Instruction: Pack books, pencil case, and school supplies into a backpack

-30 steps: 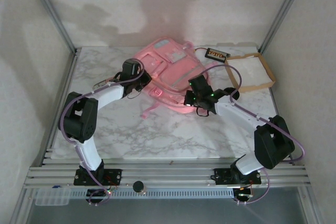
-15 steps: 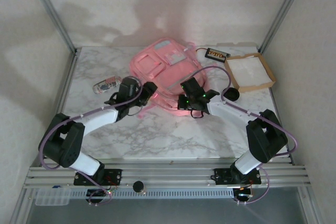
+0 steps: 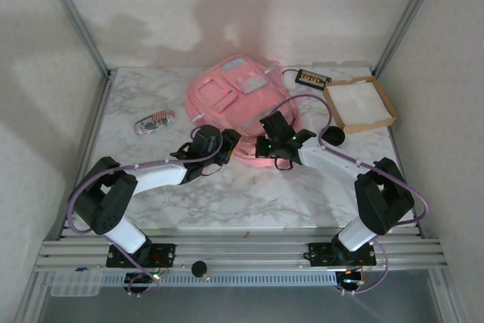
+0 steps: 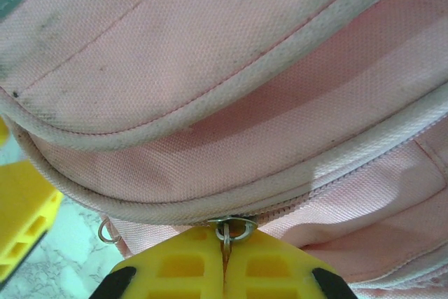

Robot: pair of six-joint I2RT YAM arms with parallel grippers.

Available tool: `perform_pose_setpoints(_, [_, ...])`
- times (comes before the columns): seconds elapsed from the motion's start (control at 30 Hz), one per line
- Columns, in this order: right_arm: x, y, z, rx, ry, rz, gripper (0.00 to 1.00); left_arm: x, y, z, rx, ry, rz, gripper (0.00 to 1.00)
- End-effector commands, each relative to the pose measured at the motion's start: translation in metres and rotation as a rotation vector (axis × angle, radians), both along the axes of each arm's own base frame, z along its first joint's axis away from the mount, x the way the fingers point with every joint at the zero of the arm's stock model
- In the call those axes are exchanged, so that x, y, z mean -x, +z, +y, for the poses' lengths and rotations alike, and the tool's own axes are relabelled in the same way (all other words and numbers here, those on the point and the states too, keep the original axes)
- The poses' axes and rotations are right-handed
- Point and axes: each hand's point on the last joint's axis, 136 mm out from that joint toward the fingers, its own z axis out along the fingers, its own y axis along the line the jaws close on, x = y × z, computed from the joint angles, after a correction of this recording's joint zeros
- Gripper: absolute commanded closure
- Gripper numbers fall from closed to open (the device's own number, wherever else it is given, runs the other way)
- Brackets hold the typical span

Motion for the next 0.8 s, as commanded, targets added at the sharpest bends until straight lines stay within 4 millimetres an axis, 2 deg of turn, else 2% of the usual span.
perform_pose_setpoints(0.0, [-0.009,0.013,0.011,-0.036,0.031,-0.064,1.0,-0.014,0.009,-0.007,0.032,0.079,-0.007,0.46])
perform_pose_setpoints(0.13, [-0.008,0.012,0.012,-0.04,0.041,-0.061,1.0,-0.03,0.016,-0.022,0.028,0.082,-0.017,0.54])
perform_pose_setpoints(0.27, [-0.01,0.013,0.012,-0.035,0.049,-0.068,1.0,-0.032,0.006,-0.018,-0.013,0.128,0.011,0.66])
perform_pose_setpoints(0.37, [-0.01,0.011,0.01,-0.017,0.043,-0.07,1.0,-0.031,-0.001,-0.008,-0.042,0.168,0.023,0.77])
perform_pose_setpoints(0.5, [-0.013,0.011,0.0,0.035,0.016,-0.081,1.0,-0.031,0.001,0.009,-0.103,0.208,0.006,0.99])
perform_pose_setpoints(0.63, [-0.011,0.011,-0.013,0.051,-0.009,-0.08,1.0,-0.026,0.004,0.025,-0.163,0.205,-0.004,1.0])
perform_pose_setpoints(0.77, [-0.015,0.013,-0.036,0.086,-0.042,-0.092,1.0,-0.018,0.007,0.044,-0.235,0.166,-0.022,1.0])
